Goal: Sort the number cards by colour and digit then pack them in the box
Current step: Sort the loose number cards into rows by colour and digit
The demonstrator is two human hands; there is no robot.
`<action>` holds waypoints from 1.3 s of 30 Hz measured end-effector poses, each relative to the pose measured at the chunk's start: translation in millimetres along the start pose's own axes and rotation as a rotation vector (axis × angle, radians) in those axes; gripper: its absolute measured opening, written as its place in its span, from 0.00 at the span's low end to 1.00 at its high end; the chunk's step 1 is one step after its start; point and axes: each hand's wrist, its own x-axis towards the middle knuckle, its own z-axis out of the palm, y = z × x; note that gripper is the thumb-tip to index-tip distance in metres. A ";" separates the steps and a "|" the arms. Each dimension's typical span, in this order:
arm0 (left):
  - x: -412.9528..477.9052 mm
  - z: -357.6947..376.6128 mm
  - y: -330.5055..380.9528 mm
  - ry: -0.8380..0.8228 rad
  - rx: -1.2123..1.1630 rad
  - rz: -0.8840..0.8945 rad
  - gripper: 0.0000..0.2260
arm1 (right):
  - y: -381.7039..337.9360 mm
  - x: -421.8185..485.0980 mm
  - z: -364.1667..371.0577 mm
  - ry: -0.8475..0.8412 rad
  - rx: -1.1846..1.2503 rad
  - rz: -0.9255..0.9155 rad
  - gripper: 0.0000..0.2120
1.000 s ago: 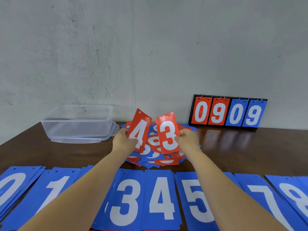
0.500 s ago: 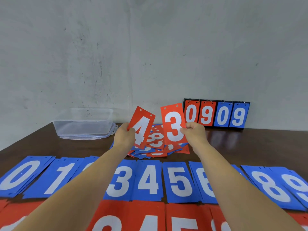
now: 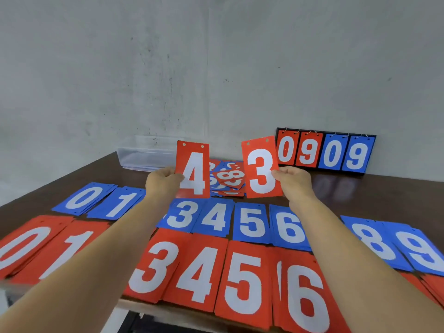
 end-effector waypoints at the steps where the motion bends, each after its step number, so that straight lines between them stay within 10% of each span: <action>1: -6.7 -6.8 -2.5 0.016 -0.005 -0.004 0.07 | 1.3 -5.7 1.3 -0.009 0.003 0.005 0.04; 14: -48.6 -101.5 -22.4 0.143 -0.006 -0.078 0.03 | 15.0 -84.6 45.1 -0.177 -0.063 0.088 0.04; 27: -31.8 -165.6 -41.9 -0.071 0.031 -0.177 0.04 | 18.6 -170.0 121.0 -0.268 -0.394 0.113 0.09; 39: -44.7 -173.9 -53.6 -0.282 0.071 -0.131 0.06 | 25.0 -205.5 120.7 0.013 -0.717 -0.040 0.13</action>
